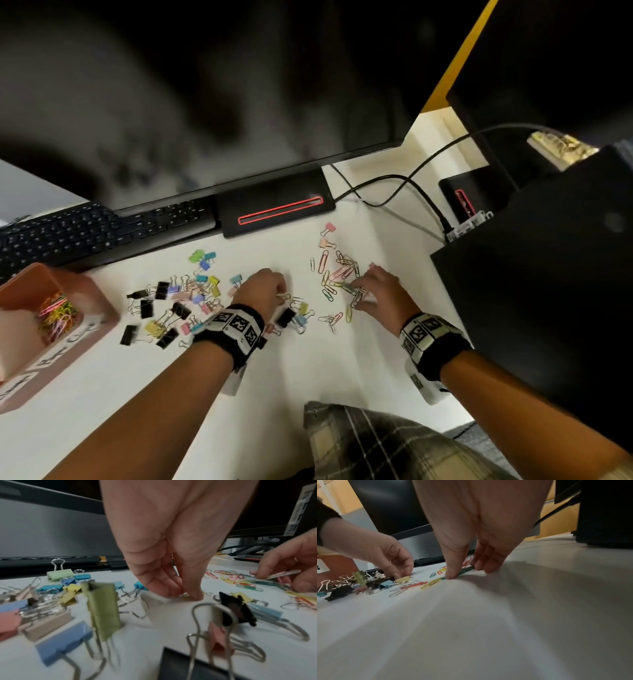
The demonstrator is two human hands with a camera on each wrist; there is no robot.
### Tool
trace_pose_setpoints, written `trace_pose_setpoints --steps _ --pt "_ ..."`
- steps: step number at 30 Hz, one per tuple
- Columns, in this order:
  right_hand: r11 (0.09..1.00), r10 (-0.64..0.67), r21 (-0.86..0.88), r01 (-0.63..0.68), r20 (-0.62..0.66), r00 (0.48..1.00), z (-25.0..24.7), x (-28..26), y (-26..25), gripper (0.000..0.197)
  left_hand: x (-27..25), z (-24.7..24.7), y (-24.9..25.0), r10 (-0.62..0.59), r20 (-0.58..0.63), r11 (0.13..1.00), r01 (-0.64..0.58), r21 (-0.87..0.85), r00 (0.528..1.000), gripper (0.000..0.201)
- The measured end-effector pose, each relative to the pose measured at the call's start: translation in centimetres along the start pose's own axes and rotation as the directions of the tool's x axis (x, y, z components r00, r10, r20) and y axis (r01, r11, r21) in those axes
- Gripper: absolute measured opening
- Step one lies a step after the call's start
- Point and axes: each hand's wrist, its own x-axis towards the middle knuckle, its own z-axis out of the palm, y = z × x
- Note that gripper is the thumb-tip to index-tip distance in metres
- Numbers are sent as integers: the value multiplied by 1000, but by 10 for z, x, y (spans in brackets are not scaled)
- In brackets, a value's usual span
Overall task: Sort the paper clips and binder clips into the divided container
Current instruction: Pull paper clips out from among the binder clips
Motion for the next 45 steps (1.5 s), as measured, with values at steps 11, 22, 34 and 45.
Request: trace_pose_setpoints --steps 11,22,34,45 --pt "996 -81 37 80 22 996 -2 19 -1 13 -1 -5 7 111 -4 992 -111 -58 994 10" --pt "999 37 -19 -35 122 992 -3 24 9 11 10 2 21 217 126 974 -224 45 968 12" --pt "982 -190 49 184 180 965 11 3 1 11 8 6 11 122 9 989 -121 -81 992 10" --pt "982 -177 -52 179 36 983 19 12 -18 4 -2 -12 1 46 -263 965 -111 -238 964 14"
